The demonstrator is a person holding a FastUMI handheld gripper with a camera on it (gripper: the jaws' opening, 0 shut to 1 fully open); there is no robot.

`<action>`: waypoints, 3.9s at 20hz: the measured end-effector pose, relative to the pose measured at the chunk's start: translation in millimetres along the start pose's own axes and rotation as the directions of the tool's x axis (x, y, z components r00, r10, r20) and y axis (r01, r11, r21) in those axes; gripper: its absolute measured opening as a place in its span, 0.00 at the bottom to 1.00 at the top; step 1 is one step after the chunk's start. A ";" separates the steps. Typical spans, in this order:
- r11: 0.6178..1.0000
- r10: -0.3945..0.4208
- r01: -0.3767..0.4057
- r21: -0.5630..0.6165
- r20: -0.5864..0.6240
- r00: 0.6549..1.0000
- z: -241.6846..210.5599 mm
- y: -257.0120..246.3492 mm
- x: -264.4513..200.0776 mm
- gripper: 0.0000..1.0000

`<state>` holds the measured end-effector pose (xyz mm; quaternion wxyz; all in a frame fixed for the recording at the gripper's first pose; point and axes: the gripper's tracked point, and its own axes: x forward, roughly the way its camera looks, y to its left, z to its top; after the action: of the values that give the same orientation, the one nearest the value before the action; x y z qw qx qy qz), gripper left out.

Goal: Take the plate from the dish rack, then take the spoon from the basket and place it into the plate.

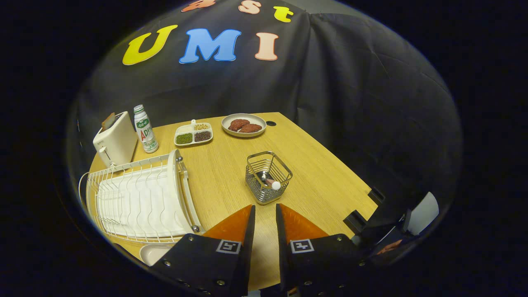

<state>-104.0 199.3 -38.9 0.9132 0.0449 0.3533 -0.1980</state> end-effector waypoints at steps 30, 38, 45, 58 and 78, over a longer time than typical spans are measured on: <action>0.996 0.022 -0.014 -0.089 0.091 0.996 54.4 -17.7 25.2 0.05; 0.985 0.070 -0.037 -0.167 0.199 0.977 95.6 -7.5 -22.5 0.05; 0.960 0.236 -0.182 -0.215 0.260 0.936 94.4 30.0 -88.7 0.06; 0.757 0.571 -0.435 -0.488 0.170 0.803 9.8 106.7 -213.3 0.06; 0.689 0.616 -0.564 -0.455 -0.041 0.786 -79.1 136.0 -175.5 0.05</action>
<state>-218.0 399.5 10.5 0.9318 -0.0649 0.3022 0.1901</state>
